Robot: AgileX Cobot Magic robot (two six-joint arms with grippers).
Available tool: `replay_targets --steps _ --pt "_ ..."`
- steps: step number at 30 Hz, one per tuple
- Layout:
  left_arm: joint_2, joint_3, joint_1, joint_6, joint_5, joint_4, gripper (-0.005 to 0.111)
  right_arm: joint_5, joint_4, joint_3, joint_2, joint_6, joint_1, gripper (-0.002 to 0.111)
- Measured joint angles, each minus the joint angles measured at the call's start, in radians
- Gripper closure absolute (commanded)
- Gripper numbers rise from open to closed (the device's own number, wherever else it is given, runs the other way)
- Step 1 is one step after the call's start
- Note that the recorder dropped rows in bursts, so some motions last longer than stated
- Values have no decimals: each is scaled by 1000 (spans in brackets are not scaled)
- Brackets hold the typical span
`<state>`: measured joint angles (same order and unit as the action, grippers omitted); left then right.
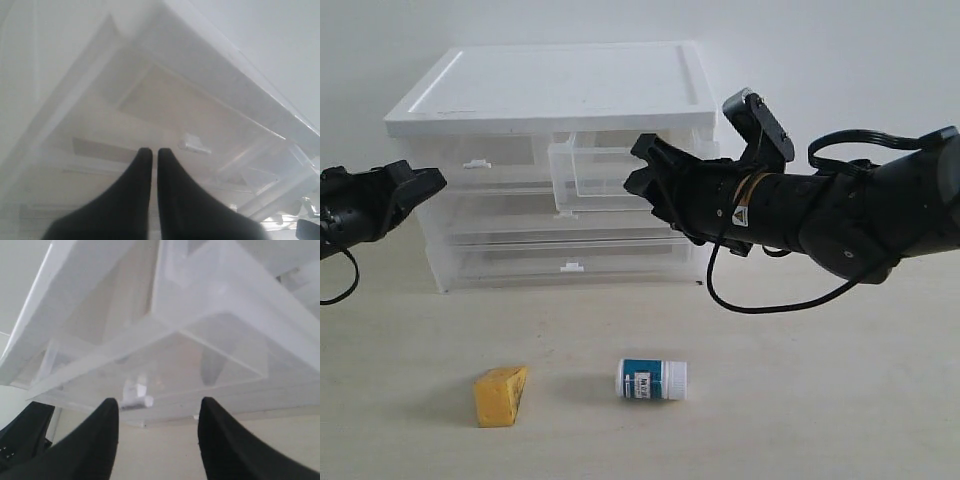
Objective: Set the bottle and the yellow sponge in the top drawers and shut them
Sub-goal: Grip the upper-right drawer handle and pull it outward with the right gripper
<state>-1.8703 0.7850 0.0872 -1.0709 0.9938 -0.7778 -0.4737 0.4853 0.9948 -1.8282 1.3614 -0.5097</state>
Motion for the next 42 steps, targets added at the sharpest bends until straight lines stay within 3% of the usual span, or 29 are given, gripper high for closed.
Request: replay_targets --steps 8,17,42 --pt "0 0 0 0 0 0 103 -25 -72 0 0 -44 0 68" --pt "0 0 0 0 0 0 103 -45 -83 0 0 -75 0 109" --pt "0 0 0 0 0 0 103 -48 33 -76 50 -124 2 108"
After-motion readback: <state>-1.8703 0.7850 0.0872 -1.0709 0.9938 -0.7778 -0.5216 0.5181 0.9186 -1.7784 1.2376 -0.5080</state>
